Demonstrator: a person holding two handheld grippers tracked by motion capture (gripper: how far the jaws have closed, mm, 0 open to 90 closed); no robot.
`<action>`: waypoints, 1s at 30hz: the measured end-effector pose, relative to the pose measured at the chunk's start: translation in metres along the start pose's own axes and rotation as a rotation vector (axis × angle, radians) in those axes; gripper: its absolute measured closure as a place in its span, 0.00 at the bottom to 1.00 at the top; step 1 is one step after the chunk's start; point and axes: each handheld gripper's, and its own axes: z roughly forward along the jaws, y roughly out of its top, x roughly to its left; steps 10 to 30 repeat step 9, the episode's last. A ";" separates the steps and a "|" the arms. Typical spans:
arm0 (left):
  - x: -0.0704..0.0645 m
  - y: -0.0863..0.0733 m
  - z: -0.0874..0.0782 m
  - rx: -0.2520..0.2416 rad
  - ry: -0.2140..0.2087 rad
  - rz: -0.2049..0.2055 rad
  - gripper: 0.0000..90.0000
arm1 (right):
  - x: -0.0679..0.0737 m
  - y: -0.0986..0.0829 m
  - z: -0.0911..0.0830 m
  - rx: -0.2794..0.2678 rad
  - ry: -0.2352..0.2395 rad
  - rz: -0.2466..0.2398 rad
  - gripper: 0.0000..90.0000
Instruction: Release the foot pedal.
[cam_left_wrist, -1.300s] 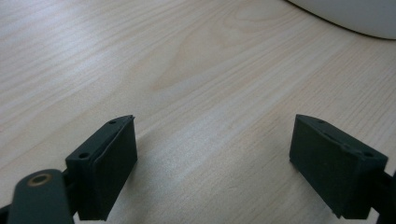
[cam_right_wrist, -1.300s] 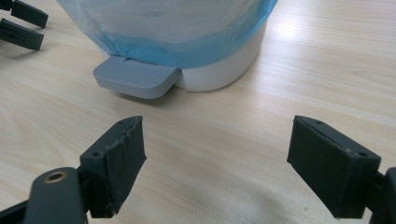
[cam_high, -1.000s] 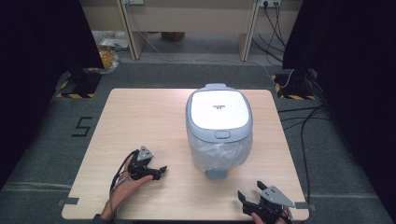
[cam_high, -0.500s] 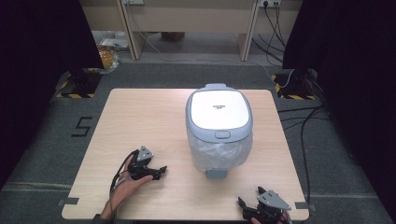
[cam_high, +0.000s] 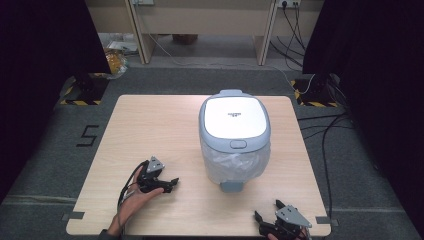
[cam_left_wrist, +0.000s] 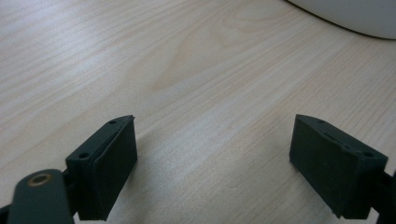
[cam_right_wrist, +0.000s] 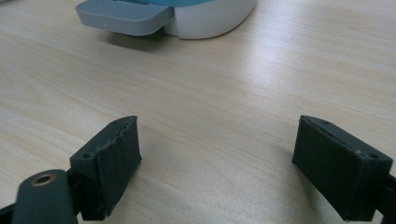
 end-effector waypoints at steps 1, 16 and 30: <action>0.000 0.000 0.000 0.000 0.000 0.000 0.16 | 0.000 0.000 0.000 -0.001 0.000 -0.005 0.16; 0.000 0.000 0.000 0.000 -0.001 0.000 0.16 | -0.001 0.000 0.000 0.002 0.000 -0.007 0.17; 0.000 0.000 0.000 0.000 -0.001 0.000 0.16 | -0.001 0.000 0.000 0.002 0.000 -0.007 0.17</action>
